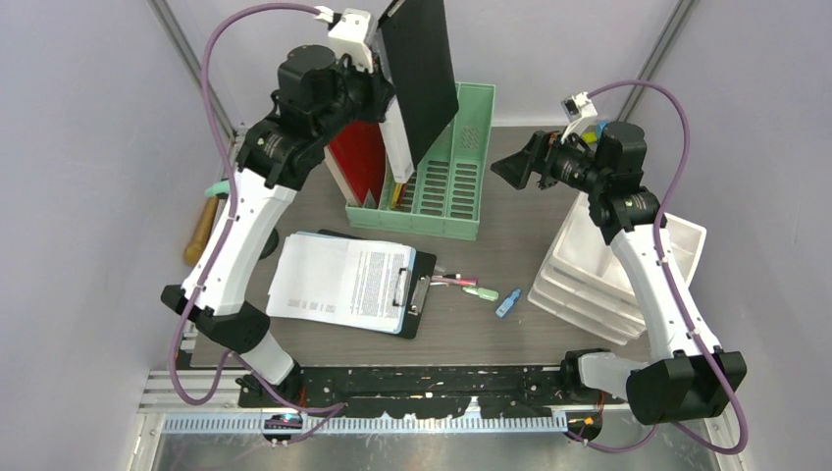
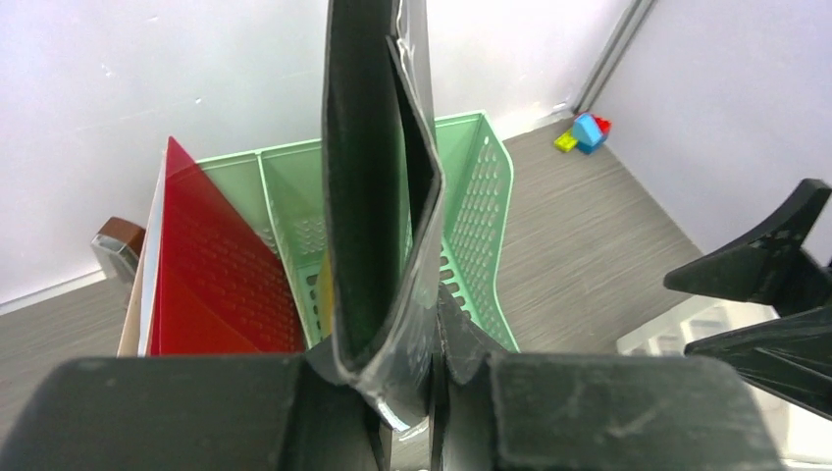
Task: Organize the desk
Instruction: Place the folder in the storage box.
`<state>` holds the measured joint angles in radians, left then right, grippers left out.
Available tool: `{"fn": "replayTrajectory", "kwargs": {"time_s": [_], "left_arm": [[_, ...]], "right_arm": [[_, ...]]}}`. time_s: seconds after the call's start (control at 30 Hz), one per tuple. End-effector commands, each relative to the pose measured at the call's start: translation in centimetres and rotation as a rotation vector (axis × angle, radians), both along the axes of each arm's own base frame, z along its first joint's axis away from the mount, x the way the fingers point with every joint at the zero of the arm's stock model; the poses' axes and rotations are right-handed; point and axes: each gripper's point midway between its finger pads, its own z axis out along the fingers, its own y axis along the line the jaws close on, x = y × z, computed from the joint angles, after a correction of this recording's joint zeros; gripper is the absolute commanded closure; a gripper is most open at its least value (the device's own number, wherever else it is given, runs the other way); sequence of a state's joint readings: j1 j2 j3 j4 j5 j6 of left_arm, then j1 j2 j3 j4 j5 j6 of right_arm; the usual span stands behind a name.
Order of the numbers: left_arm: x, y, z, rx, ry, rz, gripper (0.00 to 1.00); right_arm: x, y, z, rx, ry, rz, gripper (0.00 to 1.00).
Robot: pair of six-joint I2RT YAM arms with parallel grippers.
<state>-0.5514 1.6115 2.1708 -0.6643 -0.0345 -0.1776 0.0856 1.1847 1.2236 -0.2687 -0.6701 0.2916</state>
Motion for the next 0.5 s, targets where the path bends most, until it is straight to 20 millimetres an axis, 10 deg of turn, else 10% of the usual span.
{"fn": "replayTrajectory", "kwargs": {"time_s": [0.0, 0.47], "left_arm": [[-0.3, 1.2, 2.9, 0.038, -0.112, 0.125, 1.00], [-4.6, 3.1, 5.7, -0.029, -0.150, 0.109, 1.00]], "right_arm": [[-0.4, -0.3, 2.3, 0.014, -0.088, -0.009, 0.05], [-0.2, -0.4, 2.1, 0.026, -0.081, -0.008, 0.04]]}}
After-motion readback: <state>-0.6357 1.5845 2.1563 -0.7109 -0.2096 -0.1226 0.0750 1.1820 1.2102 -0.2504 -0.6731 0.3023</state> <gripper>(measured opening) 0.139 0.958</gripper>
